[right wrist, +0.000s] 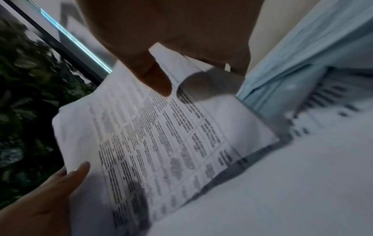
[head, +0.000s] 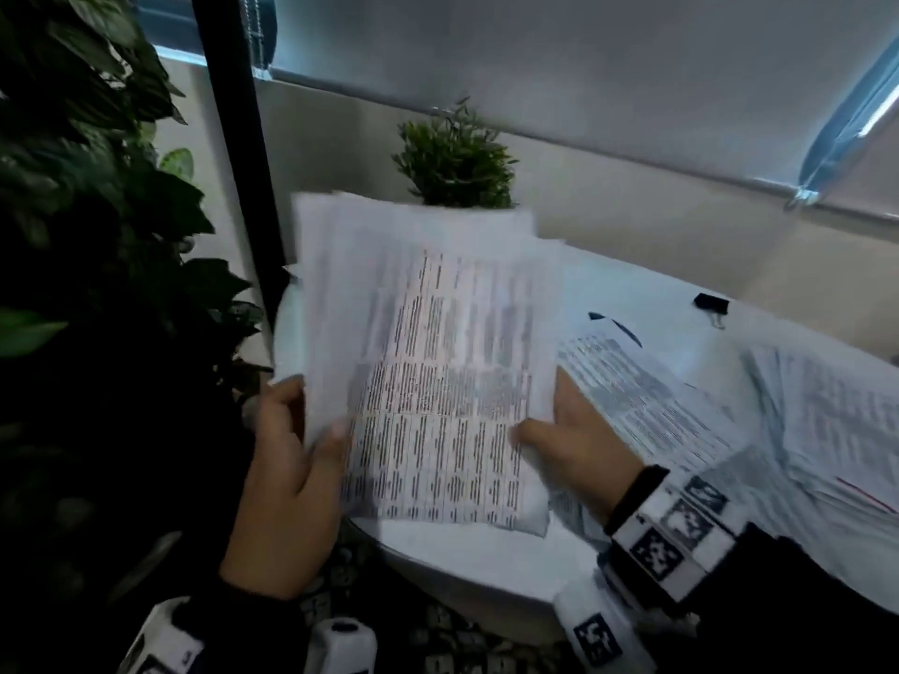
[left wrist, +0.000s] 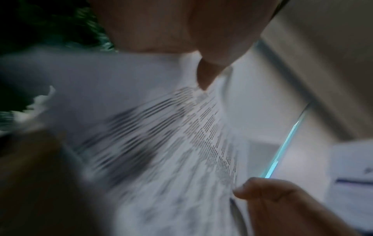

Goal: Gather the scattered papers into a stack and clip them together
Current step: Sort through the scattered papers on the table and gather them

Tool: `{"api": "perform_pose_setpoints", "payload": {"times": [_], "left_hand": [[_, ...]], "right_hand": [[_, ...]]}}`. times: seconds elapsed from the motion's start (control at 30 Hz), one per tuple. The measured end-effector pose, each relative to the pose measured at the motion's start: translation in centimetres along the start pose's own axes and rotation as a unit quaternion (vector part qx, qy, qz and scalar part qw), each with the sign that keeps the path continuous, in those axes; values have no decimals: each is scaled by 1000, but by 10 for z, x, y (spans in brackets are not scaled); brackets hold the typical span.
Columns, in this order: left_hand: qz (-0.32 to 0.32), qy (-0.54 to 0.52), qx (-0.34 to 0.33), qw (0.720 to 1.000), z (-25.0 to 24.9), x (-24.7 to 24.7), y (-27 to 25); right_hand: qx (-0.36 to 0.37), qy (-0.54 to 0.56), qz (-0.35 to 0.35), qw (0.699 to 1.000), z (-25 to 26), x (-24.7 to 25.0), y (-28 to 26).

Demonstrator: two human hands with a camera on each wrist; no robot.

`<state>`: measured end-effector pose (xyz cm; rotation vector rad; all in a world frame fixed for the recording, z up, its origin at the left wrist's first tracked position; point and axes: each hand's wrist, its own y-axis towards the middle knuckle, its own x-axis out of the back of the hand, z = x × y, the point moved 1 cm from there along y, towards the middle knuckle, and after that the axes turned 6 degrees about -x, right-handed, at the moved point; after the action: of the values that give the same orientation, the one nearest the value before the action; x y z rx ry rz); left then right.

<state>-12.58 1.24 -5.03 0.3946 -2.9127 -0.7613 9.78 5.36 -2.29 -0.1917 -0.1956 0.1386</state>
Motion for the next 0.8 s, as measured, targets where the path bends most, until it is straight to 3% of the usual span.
{"api": "perform_pose_setpoints", "payload": {"times": [0.07,0.13,0.23,0.37,0.47,0.53,0.6,0.7,0.8], "left_hand": [[-1,13,16,1000,6,0,-4],[-24,-47,30,998,13,-1,-3],[-17,-84,60,995,33,-3,7],[103,67,84,989,63,8,5],[216,174,69,958,66,3,4],[278,209,47,936,50,-12,16],[312,226,8,923,23,-32,27],[374,257,-55,889,-12,-63,44],[450,300,-90,836,-21,-92,60]], "right_hand": [[-4,-4,-13,1000,-3,-4,-2],[22,-18,-50,998,0,6,-4],[61,-22,-192,979,14,61,-11],[63,-2,-429,901,28,179,-31],[58,-107,-539,833,15,265,-47],[21,-181,-569,802,1,307,-60],[-76,-232,-567,787,-15,338,-71],[-166,-347,-541,748,-33,362,-80],[-215,-439,-487,724,-52,370,-75]]}}
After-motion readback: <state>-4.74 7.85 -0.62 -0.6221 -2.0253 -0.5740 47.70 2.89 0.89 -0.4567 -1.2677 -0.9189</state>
